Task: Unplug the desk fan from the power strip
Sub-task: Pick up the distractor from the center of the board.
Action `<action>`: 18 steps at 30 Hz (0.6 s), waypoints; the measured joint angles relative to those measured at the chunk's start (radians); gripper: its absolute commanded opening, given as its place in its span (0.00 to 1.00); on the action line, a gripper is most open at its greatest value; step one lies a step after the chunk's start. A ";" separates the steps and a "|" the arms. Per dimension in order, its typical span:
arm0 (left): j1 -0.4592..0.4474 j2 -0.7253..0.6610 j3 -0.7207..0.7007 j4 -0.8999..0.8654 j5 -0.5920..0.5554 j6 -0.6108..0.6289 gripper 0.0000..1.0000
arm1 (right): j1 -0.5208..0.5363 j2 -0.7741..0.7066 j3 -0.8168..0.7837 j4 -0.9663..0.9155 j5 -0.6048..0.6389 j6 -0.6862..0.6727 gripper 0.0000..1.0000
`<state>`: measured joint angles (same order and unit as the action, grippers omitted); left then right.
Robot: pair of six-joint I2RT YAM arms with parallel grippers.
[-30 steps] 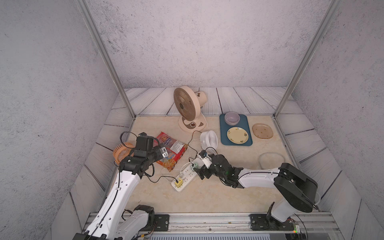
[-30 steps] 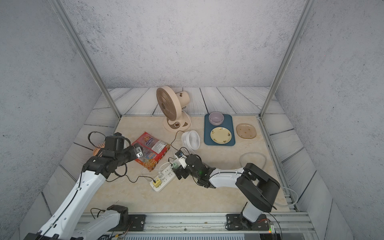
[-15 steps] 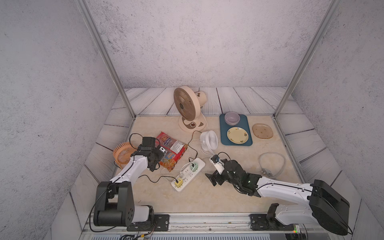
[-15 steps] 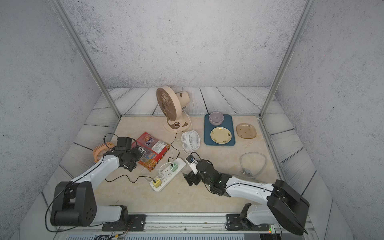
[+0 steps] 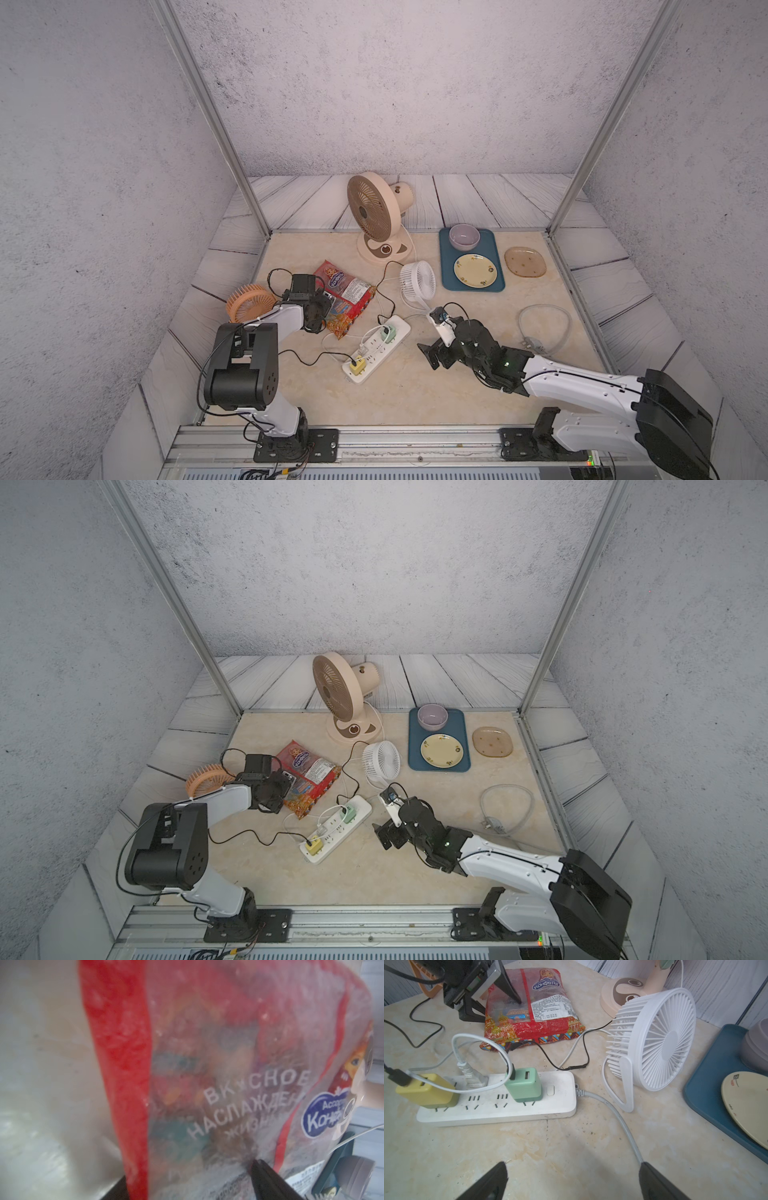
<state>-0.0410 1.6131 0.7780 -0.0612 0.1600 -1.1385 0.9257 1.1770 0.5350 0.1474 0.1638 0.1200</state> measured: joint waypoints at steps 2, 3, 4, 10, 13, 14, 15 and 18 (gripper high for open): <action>0.000 0.013 0.005 0.018 0.010 -0.011 0.51 | -0.003 -0.009 0.000 -0.004 0.010 -0.001 0.98; 0.000 0.018 0.010 0.023 0.015 -0.010 0.45 | -0.005 -0.014 0.000 -0.006 0.015 0.000 0.98; 0.000 0.022 0.019 0.026 0.021 -0.011 0.39 | -0.006 -0.019 0.000 -0.010 0.021 0.000 0.98; -0.003 0.039 0.105 -0.002 0.031 0.017 0.00 | -0.008 -0.063 -0.016 -0.017 0.054 0.003 0.97; -0.010 0.039 0.162 -0.053 0.016 0.037 0.00 | -0.009 -0.084 -0.028 -0.019 0.064 0.005 0.97; -0.013 0.038 0.184 -0.076 0.009 0.050 0.00 | -0.010 -0.089 -0.030 -0.021 0.069 0.006 0.97; -0.016 0.037 0.211 -0.104 -0.001 0.063 0.00 | -0.011 -0.094 -0.031 -0.023 0.074 0.006 0.97; -0.025 0.026 0.323 -0.184 -0.034 0.125 0.00 | -0.014 -0.111 -0.035 -0.030 0.082 0.007 0.97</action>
<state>-0.0658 1.6386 1.1015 -0.2455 0.1265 -1.0134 0.9119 1.0664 0.4995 0.1177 0.2459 0.1268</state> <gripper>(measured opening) 0.140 0.973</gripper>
